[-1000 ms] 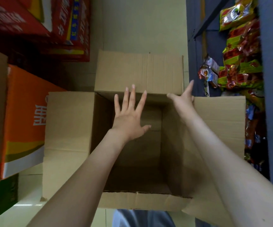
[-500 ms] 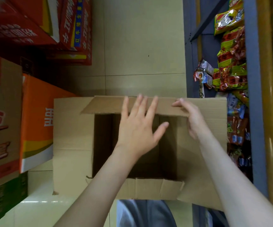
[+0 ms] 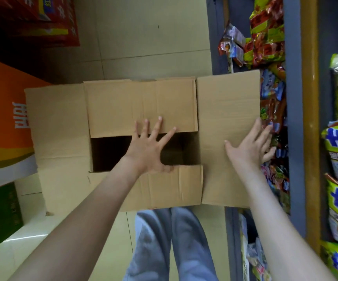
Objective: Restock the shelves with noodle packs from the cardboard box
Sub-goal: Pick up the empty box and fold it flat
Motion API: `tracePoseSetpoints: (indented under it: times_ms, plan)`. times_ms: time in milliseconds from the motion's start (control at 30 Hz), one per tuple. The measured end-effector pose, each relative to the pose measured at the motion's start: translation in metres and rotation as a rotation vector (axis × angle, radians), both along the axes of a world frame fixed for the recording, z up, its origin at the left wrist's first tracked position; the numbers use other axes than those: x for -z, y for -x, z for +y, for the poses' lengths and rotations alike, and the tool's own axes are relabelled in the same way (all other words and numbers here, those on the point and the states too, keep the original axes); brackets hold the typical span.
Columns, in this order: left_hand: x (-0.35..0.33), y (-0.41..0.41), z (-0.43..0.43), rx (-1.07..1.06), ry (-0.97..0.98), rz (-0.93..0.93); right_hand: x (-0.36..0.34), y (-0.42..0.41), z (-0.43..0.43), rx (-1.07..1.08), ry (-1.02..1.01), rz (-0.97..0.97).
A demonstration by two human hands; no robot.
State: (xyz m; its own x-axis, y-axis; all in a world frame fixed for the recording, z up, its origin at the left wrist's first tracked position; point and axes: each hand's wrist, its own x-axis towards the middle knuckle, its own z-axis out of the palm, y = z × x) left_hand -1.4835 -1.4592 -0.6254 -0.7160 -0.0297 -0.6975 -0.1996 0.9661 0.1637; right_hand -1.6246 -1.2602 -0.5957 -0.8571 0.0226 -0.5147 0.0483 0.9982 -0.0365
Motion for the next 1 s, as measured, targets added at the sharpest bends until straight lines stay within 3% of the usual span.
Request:
tracePoseSetpoints:
  times_ms: [167,300,433,567,733,800,900,1000]
  plan:
    - [0.015,-0.007,0.021,-0.051,0.123,0.069,-0.02,-0.006,0.009,0.094,0.157,0.093]
    - [0.019,-0.013,0.028,-0.105,0.144,0.088,-0.057,-0.038,-0.001,-0.133,0.417,0.179]
    - [0.017,-0.022,0.034,-0.265,0.119,0.143,-0.047,-0.098,-0.036,-0.368,0.682,-0.126]
    - [0.026,-0.065,0.029,-0.518,0.145,0.208,0.001,-0.141,-0.064,-0.474,0.546,-0.235]
    - [0.035,-0.134,0.012,-0.702,0.25,0.271,0.055,-0.173,-0.084,-0.684,0.234,-0.323]
    - [0.039,-0.16,0.002,-0.725,0.264,0.219,0.067,-0.179,-0.087,-0.689,0.168,-0.286]
    - [0.048,-0.198,-0.009,-0.574,0.277,0.14,0.077,-0.187,-0.088,-0.705,0.112,-0.215]
    - [0.049,-0.217,-0.019,-0.631,0.26,0.144,0.082,-0.191,-0.089,-0.719,0.063,-0.2]
